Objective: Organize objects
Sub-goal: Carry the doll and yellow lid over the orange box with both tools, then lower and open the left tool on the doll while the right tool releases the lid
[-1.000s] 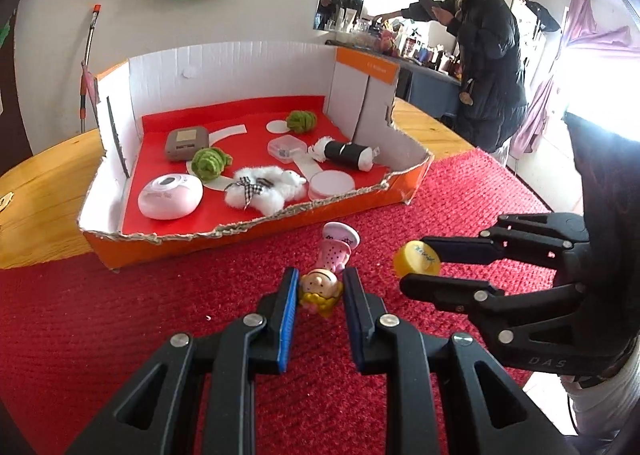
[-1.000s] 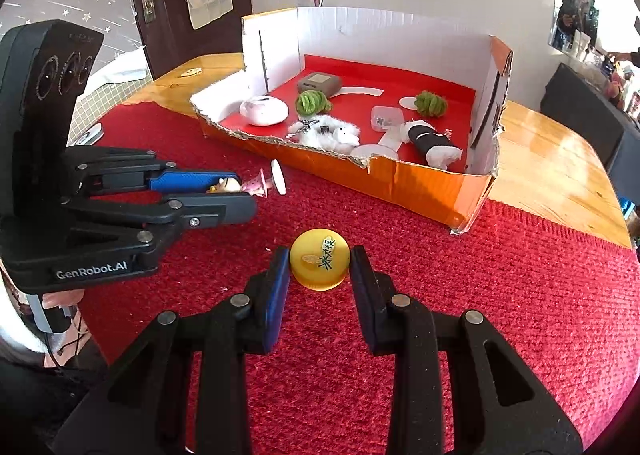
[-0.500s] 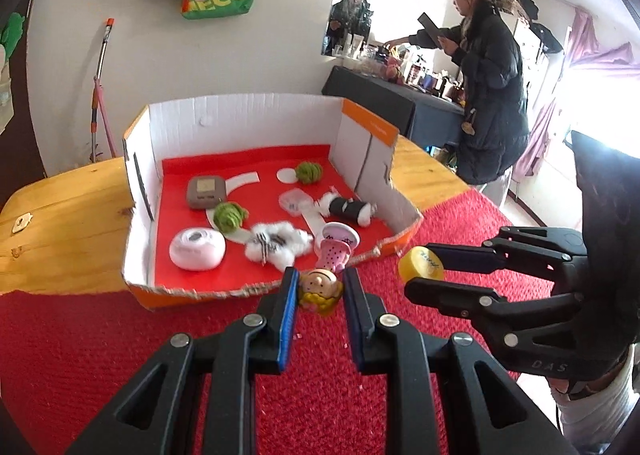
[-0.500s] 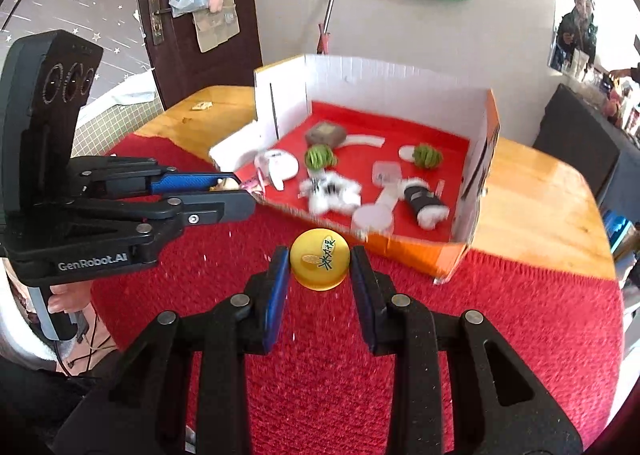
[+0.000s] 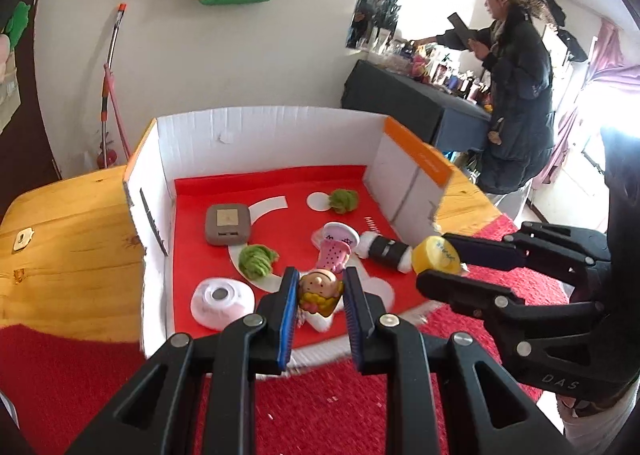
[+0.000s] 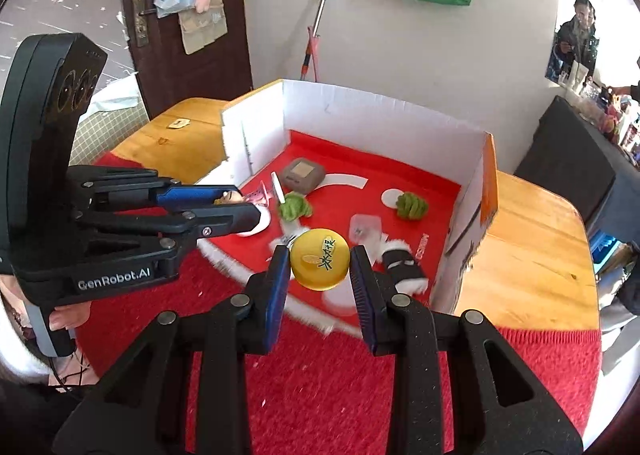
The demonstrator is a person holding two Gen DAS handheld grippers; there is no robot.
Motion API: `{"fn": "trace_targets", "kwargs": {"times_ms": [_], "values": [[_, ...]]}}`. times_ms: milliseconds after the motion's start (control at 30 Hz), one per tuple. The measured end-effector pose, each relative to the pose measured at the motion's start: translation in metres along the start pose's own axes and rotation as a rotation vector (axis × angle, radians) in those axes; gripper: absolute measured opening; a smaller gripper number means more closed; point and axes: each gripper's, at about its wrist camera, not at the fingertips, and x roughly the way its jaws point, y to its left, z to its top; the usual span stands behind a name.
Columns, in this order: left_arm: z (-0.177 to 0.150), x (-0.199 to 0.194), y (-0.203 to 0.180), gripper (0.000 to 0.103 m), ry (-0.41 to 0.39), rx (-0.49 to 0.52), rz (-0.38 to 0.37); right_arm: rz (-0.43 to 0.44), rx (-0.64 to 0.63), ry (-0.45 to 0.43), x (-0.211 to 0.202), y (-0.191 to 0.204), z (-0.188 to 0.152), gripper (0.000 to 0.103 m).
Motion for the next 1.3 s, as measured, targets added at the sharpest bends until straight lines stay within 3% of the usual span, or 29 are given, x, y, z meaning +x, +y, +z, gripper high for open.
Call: {"fn": "trace_targets", "kwargs": {"times_ms": [300,533,1000,1300], "values": [[0.025,0.057,0.026,0.023,0.118,-0.044,0.025,-0.051,0.066,0.116,0.063,-0.03,0.032,0.029],[0.036,0.094,0.037,0.023,0.178,-0.085,0.015,-0.041,0.134,0.186,0.096,-0.052,0.049,0.029],[0.042,0.123,0.043,0.023,0.226,-0.126,0.061,0.008,0.259,0.335,0.15,-0.073,0.07,0.029],[0.042,0.135,0.046,0.023,0.246,-0.154,0.051,0.001,0.317,0.377,0.163,-0.087,0.069,0.03]]}}
